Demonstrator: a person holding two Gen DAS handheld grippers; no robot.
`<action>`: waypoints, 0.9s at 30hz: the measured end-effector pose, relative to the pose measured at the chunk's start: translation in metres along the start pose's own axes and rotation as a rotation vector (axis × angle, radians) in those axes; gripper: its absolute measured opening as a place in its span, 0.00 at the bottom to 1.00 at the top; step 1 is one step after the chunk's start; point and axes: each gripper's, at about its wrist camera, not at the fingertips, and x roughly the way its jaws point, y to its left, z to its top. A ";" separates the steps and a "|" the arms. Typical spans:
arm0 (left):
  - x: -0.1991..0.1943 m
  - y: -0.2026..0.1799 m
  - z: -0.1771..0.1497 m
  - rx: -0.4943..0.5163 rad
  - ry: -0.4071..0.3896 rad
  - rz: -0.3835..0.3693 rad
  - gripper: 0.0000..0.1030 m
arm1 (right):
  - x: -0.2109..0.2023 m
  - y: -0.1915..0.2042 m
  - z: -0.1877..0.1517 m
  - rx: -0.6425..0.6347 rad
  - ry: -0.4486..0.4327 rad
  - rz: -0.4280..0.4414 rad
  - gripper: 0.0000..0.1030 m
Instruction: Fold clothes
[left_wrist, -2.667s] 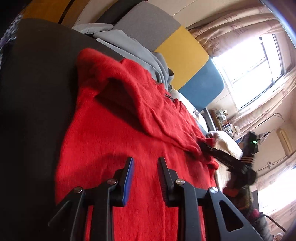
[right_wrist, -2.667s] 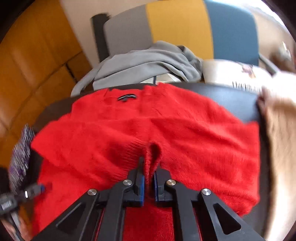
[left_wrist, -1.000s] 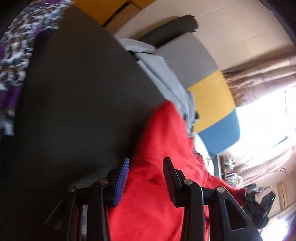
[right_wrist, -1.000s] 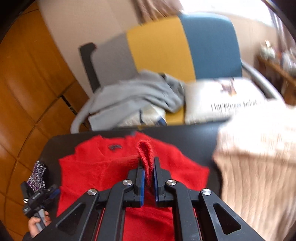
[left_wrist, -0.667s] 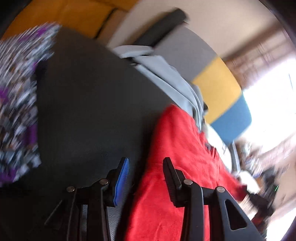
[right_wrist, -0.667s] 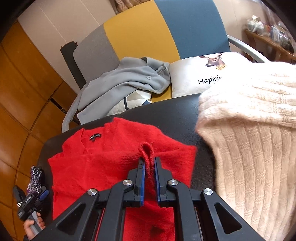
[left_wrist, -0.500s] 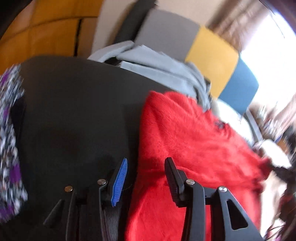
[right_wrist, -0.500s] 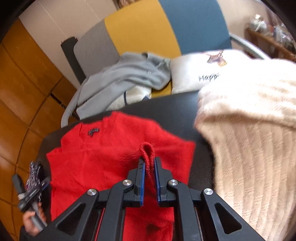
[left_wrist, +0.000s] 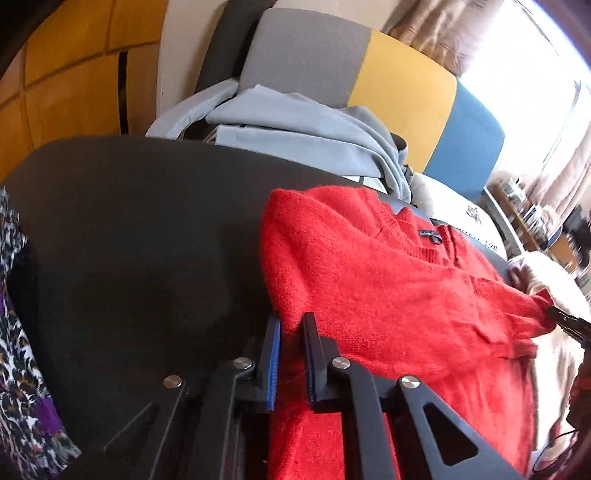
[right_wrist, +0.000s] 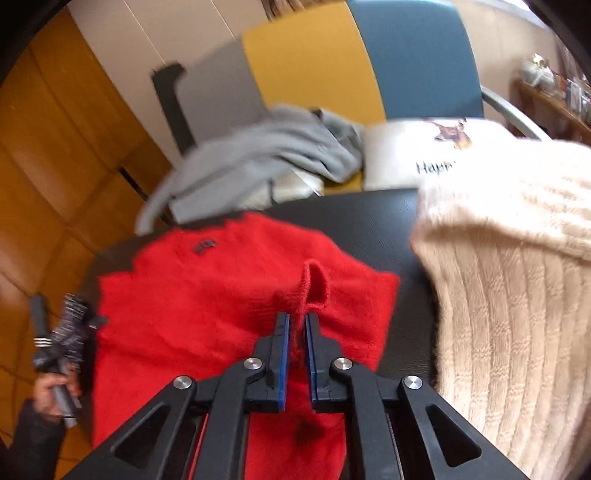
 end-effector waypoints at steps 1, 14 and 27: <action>0.002 0.005 -0.002 -0.011 0.014 0.005 0.10 | 0.007 -0.006 -0.003 0.011 0.025 -0.026 0.08; -0.049 0.004 0.023 -0.063 -0.201 0.014 0.21 | 0.031 0.054 0.001 -0.208 -0.047 -0.054 0.32; 0.020 0.000 -0.016 -0.035 -0.114 0.037 0.25 | 0.067 0.043 -0.066 -0.188 -0.079 -0.097 0.39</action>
